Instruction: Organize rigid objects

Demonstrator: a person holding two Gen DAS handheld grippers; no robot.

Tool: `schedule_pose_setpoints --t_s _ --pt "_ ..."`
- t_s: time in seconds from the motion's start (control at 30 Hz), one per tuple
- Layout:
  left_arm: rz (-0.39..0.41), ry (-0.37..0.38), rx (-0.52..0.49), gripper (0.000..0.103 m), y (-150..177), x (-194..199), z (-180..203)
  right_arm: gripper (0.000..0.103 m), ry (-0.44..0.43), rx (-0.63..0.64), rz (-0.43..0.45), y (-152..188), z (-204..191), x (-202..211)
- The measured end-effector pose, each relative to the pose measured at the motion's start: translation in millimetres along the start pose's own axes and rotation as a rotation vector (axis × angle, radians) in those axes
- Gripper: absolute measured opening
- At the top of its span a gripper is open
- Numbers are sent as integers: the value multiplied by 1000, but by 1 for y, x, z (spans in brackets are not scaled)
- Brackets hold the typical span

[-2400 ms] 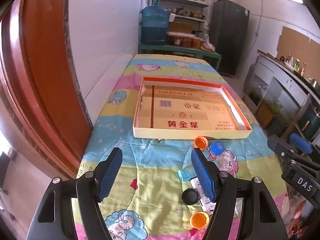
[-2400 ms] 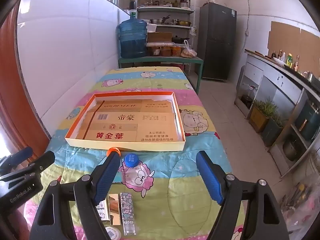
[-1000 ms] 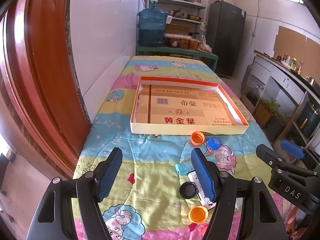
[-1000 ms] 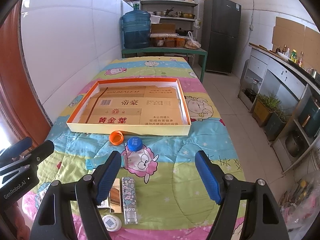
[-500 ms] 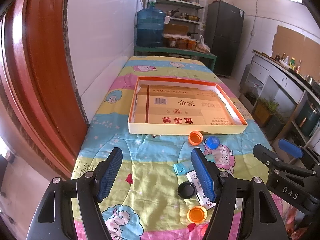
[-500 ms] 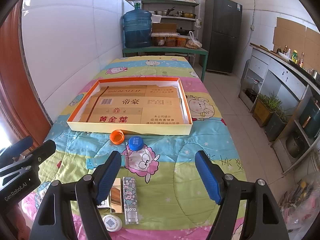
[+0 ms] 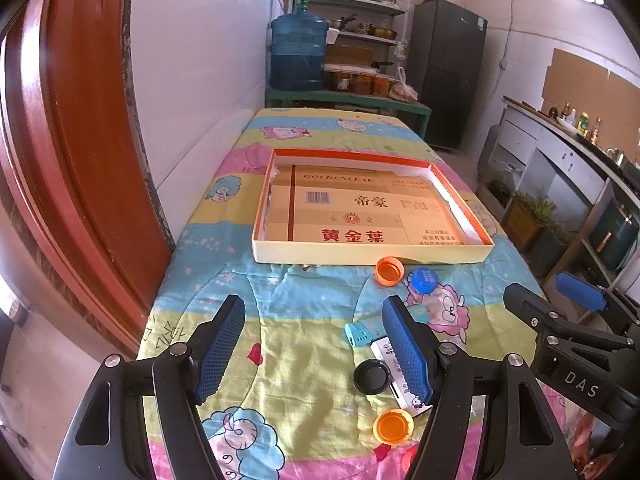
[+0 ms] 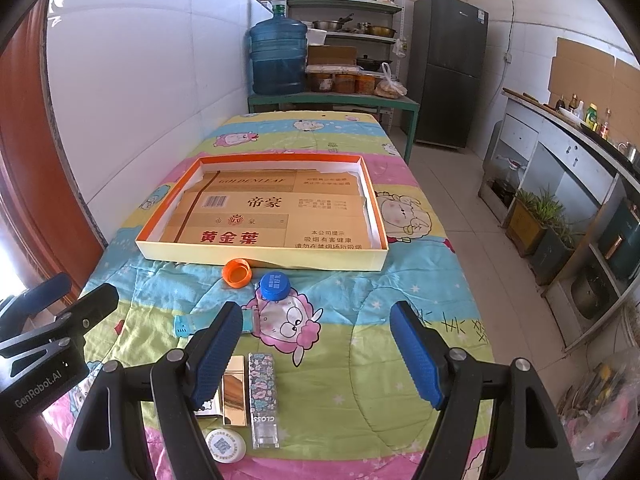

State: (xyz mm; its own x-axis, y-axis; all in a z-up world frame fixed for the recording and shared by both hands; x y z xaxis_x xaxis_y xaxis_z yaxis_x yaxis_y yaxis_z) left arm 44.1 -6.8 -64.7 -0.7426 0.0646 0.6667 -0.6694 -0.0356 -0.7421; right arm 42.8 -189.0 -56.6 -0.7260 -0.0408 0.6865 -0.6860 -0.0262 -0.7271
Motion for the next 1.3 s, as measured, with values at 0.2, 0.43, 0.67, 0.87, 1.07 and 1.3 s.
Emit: schedule_pose_setpoints --t_s 0.2,0.43,0.67,0.87,1.07,1.3 --pt "0 0 1 73 0 0 0 76 0 0 -3 0 0 -1" --pt "-7 2 7 73 1 -2 0 76 -2 2 -7 0 0 -1" --pt "-18 9 13 73 5 -6 -4 76 -1 5 -9 1 -1 -2" --pt "-24 13 15 73 7 -7 -4 76 -2 2 -14 6 2 -4" --pt "-49 40 17 73 19 -11 -4 76 -14 9 -44 22 4 -10" --pt "-102 130 5 73 41 -25 10 74 -50 38 -76 45 -1 -12"
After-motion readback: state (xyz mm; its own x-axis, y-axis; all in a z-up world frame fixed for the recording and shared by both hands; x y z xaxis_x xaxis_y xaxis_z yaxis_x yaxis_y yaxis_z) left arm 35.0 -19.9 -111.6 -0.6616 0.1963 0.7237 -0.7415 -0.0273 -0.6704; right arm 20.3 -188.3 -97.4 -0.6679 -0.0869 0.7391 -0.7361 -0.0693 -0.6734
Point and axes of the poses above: each gripper's, at about its wrist camera, not at the fingertips, and x roughly against the way its jaws point, z to its right, y to its underside, the point moved 8 cm from there along -x, roughly the way its jaws point, and after that the axes turned 1 degree about -x, right-handed, at the moved point
